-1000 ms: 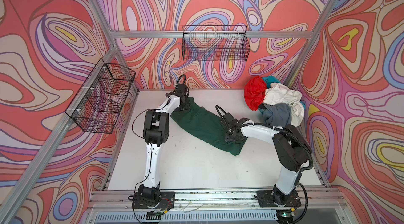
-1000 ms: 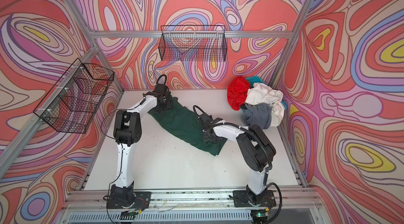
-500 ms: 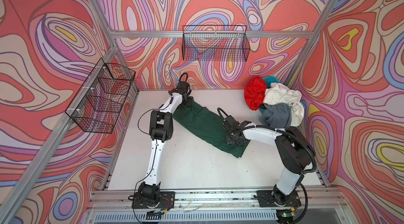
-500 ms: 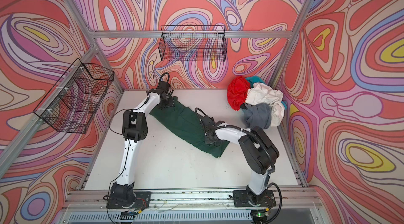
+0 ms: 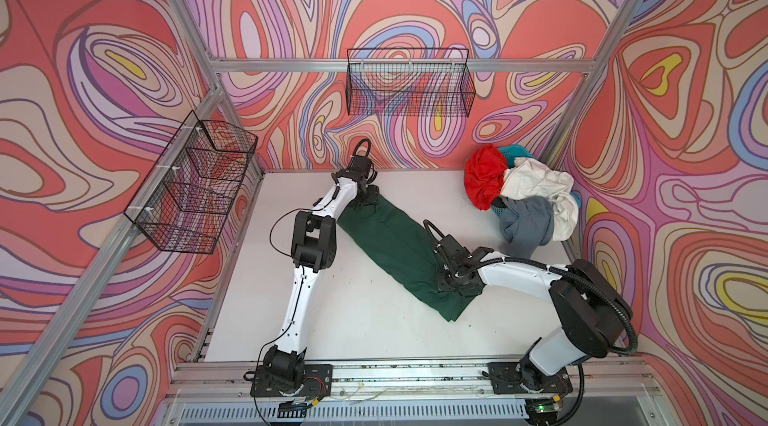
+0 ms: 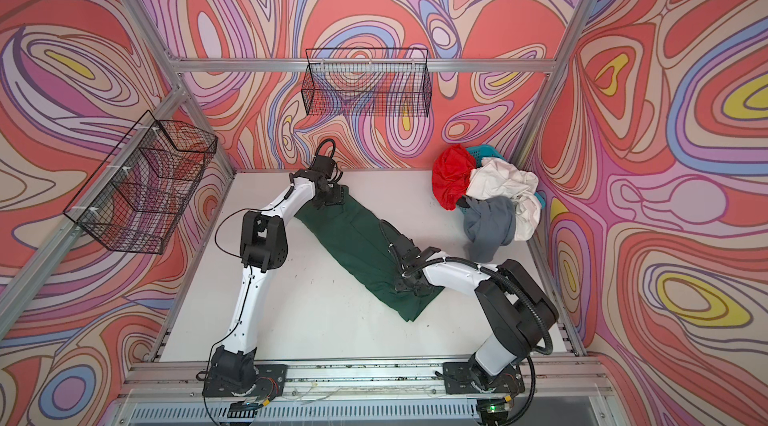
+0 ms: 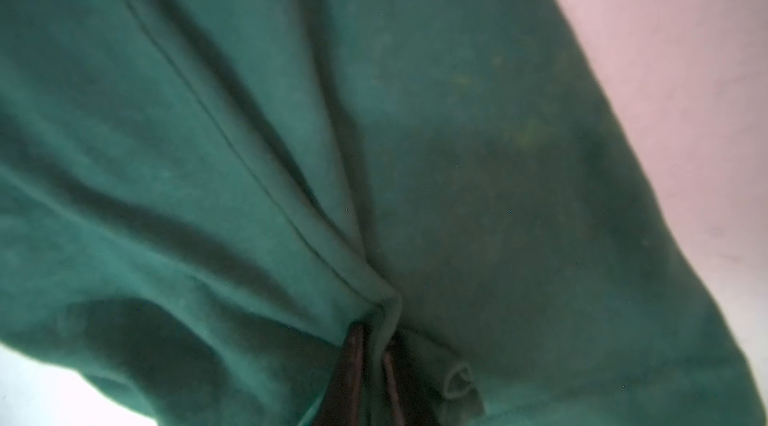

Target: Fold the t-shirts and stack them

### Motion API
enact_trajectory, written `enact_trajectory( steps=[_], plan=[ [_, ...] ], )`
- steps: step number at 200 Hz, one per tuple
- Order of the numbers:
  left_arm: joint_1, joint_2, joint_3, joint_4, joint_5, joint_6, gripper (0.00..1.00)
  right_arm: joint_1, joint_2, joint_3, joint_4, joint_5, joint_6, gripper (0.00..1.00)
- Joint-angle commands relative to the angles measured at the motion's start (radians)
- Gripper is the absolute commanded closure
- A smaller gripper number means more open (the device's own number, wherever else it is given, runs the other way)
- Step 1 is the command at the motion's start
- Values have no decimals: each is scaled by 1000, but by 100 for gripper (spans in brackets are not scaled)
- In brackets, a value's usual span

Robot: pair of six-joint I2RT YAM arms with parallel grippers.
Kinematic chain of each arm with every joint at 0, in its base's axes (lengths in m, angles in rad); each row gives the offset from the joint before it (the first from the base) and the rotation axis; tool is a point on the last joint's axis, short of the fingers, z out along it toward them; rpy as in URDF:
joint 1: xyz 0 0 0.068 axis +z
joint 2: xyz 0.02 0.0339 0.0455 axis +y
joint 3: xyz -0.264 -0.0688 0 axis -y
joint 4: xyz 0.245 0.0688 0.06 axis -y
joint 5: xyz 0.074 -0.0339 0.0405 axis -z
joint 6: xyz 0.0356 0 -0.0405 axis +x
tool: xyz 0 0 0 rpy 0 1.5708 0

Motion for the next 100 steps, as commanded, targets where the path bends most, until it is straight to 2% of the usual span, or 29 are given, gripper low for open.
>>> enact_trajectory(
  steps=[1, 65, 100],
  plan=[
    [-54, 47, 33, 7, 69, -30, 27, 41, 22, -32, -2, -70, 23, 89],
    [-133, 79, 118, 88, 201, -68, 29, 134, 122, 24, 100, -132, 31, 88],
    [-129, 120, 194, 134, 176, -52, 28, 164, 195, 43, 193, -189, 71, 88]
  ],
)
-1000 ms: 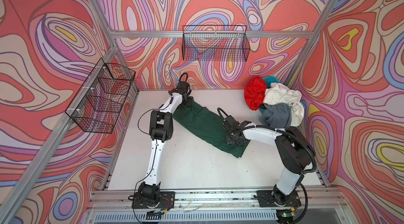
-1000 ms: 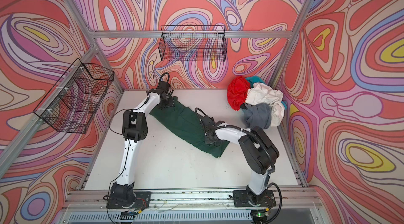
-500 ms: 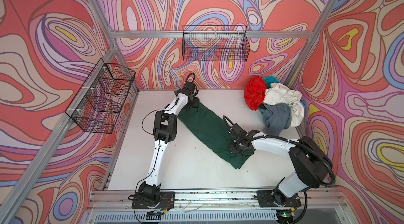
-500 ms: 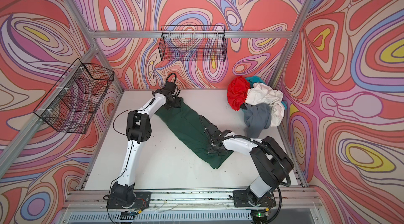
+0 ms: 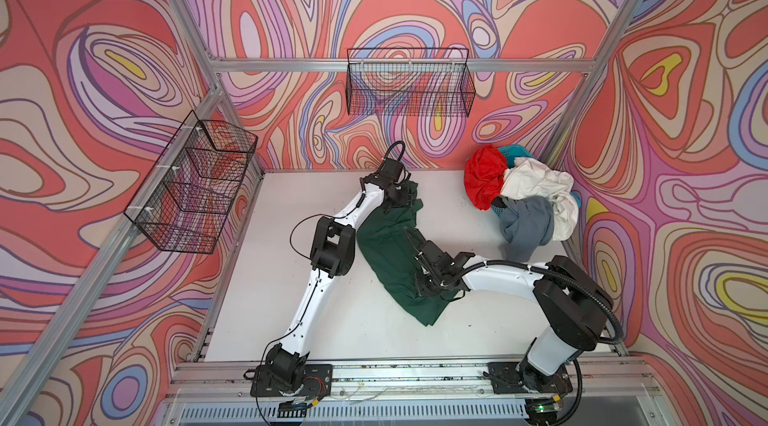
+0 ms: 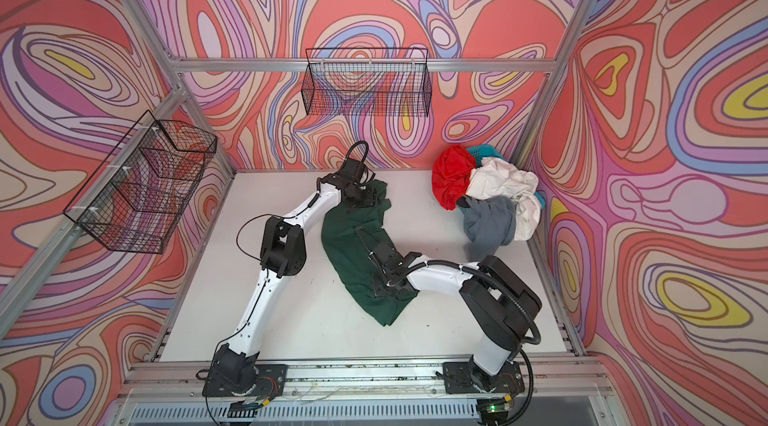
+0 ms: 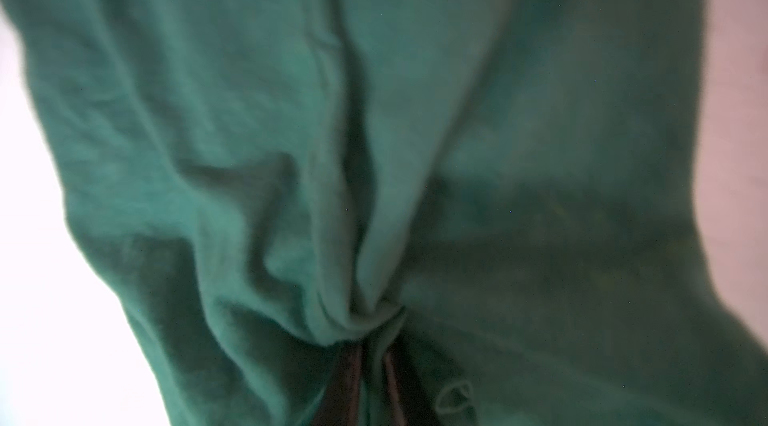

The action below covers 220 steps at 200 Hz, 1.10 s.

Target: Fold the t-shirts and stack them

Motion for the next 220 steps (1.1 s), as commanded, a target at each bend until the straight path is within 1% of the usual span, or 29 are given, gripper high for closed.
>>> enact_trajectory(
  steps=[1, 21, 39, 53, 63, 78, 87, 93, 106, 123, 131, 142, 153, 160, 173, 186, 203, 220],
  plan=[
    [19, 42, 49, 56, 8, 2, 28, 21, 90, -30, 48, -90, 48, 88],
    [28, 75, 97, 89, 20, 4, 30, 21, 104, -7, 58, -80, 68, 85],
    [37, 93, 130, 114, 45, -1, 30, 22, 115, 14, 63, -100, 80, 82],
    [42, 86, 147, 107, 70, 14, 30, 22, 96, 13, 60, -103, 95, 74],
    [46, 67, 145, 91, 71, 30, 28, 25, 60, -3, 57, -68, 117, 68],
    [49, 21, 128, 68, 49, 57, 23, 25, -56, -48, 78, -21, 151, 58],
    [52, -12, 99, 67, 44, 69, 23, 26, -96, -55, 60, 12, 160, 51],
    [55, -32, 77, 69, 39, 71, 22, 24, -113, -48, 34, 29, 162, 49],
    [59, -80, 21, 73, 38, 74, 19, 27, -129, -32, -9, 39, 161, 47],
    [61, -139, -51, 73, 28, 80, 13, 27, -138, -29, -34, 34, 172, 42],
    [62, -166, -90, 74, 27, 82, 12, 27, -143, -29, -47, 43, 177, 40],
    [61, -205, -148, 83, 26, 85, 12, 27, -157, -32, -57, 54, 176, 39],
    [60, -246, -205, 90, 12, 90, 9, 27, -175, -26, -76, 82, 171, 39],
    [61, -275, -249, 101, -7, 92, 0, 27, -184, -17, -82, 88, 162, 39],
    [61, -337, -337, 135, -47, 96, 0, 27, -191, 11, -95, 112, 141, 39],
    [61, -424, -446, 184, -108, 91, 0, 25, -180, 56, -102, 115, 114, 40],
    [66, -557, -646, 281, -193, 59, 0, 23, -155, 136, -118, 135, 82, 40],
    [86, -692, -851, 401, -219, 12, 0, 5, -133, 193, -98, 134, 56, 40]
  ],
)
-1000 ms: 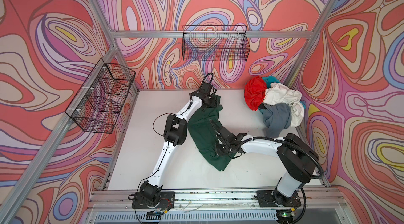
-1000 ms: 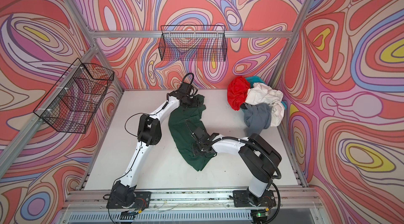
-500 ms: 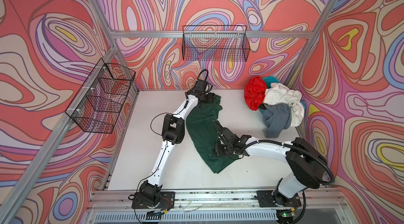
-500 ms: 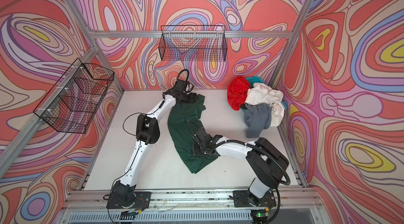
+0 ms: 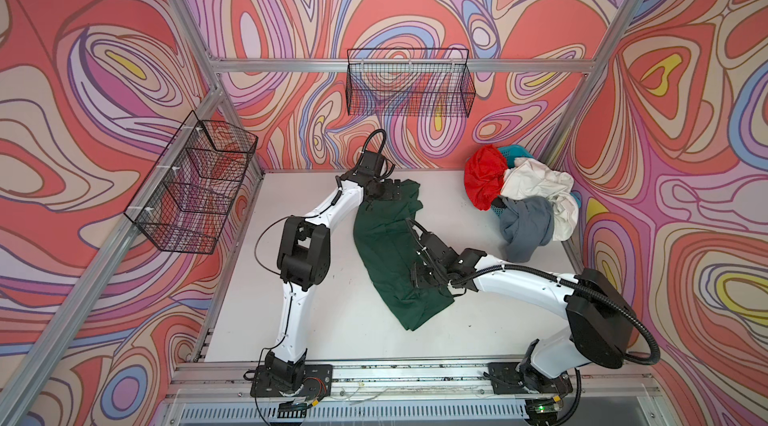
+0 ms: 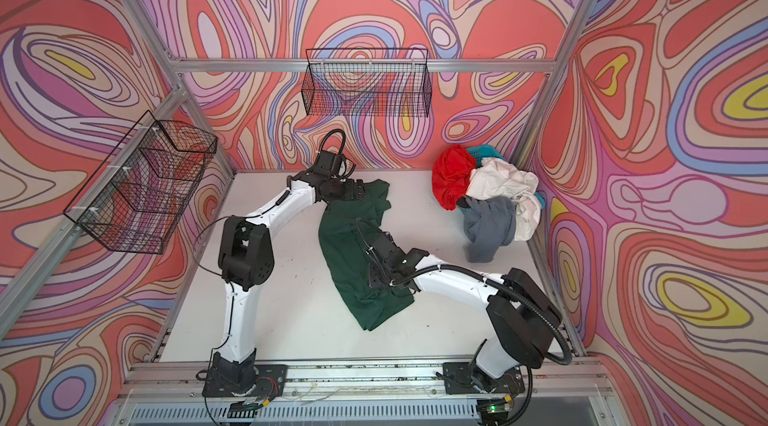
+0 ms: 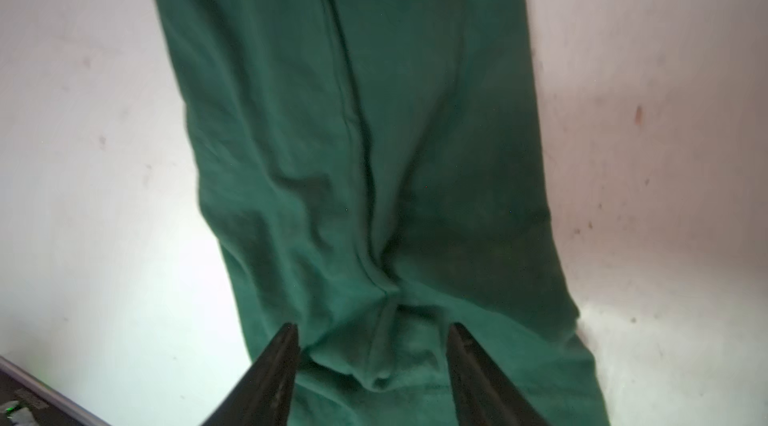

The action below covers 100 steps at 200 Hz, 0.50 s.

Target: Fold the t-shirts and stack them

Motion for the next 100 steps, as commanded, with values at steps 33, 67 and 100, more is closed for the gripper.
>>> enact_trajectory(
  steps=[33, 67, 100],
  plan=[
    [46, -369, -462, 291, -162, -83, 0, -126, 117, 198, 92, -80, -105, 41],
    [43, -584, -749, 383, -158, -184, 0, -202, 369, 436, 59, -48, -183, 45],
    [14, -834, -1045, 495, -191, -237, 0, -225, 579, 605, 40, -32, -215, 51]
  ],
)
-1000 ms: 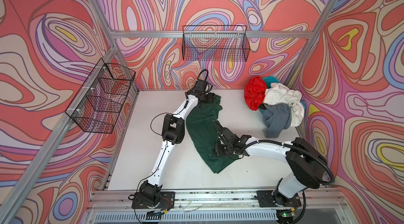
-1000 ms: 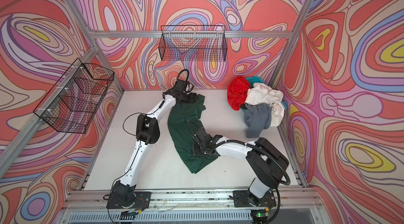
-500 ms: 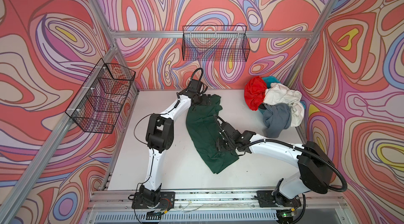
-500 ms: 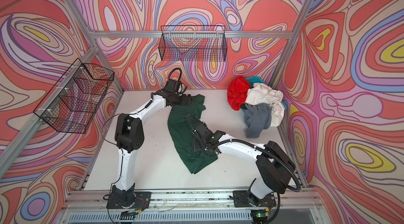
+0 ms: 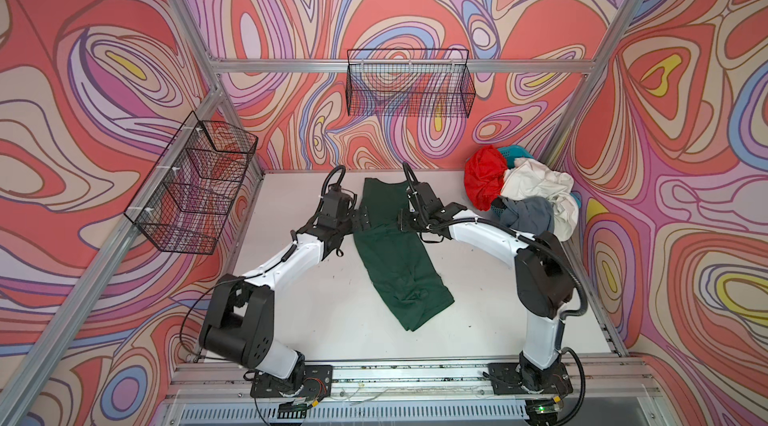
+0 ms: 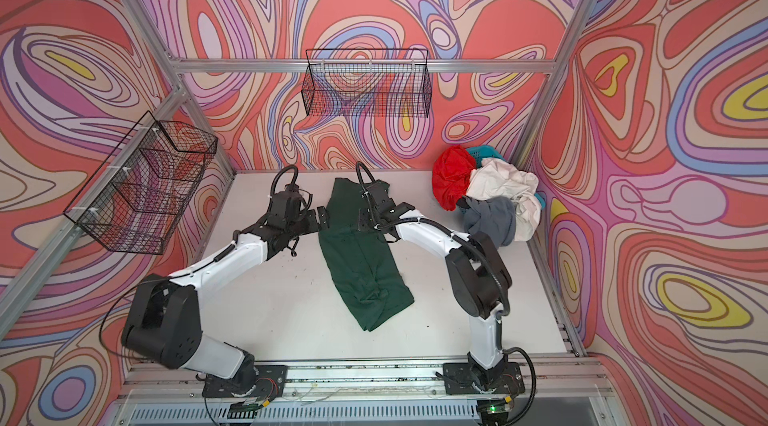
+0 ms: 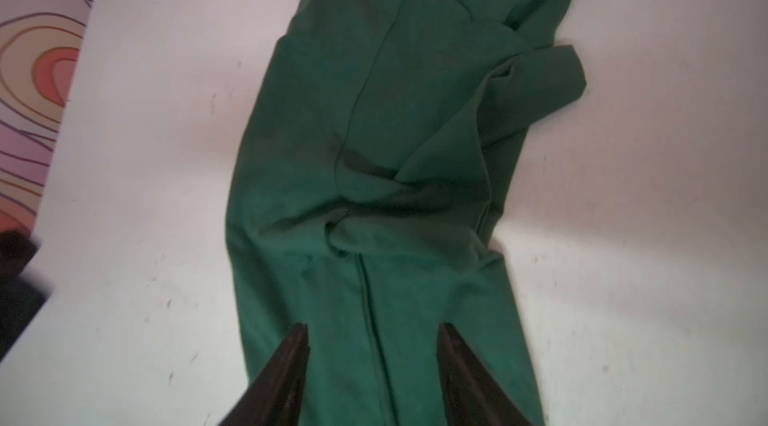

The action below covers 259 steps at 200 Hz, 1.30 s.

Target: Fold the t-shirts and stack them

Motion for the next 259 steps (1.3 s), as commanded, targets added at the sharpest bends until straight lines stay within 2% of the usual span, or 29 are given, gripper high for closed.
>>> enact_trajectory(
  steps=[1, 30, 49, 75, 100, 145, 171, 189, 200, 223, 259],
  plan=[
    [-17, -145, -139, 103, -34, -71, 0, -3, 122, 93, -38, 14, -52, 51],
    [-45, -254, -181, -23, 7, -83, 0, -14, 283, 255, -98, 34, -70, 51],
    [-69, -281, -198, -55, 66, -92, 0, -46, 372, 342, -113, 39, -63, 51],
    [-115, -304, -207, -76, 72, -87, 0, -99, 491, 488, -179, 85, -26, 53],
    [-139, -295, -198, -90, 110, -61, 0, -134, 522, 533, -205, 137, -15, 54],
    [-220, -254, -170, -216, 95, 50, 1, -187, 512, 553, -252, 212, 9, 54],
    [-260, -267, -204, -279, 106, 74, 7, -201, 434, 507, -226, 204, -19, 46],
    [-289, -292, -232, -313, 113, 79, 10, -201, 320, 433, -193, 214, -36, 30],
    [-305, -309, -253, -320, 124, 82, 11, -198, 237, 370, -173, 233, -34, 25],
    [-340, -319, -290, -308, 171, 77, 14, -197, 51, 199, -140, 235, -12, 23],
    [-419, -281, -333, -236, 243, 74, 15, -197, -263, -165, -58, 110, 42, 29]
  ],
)
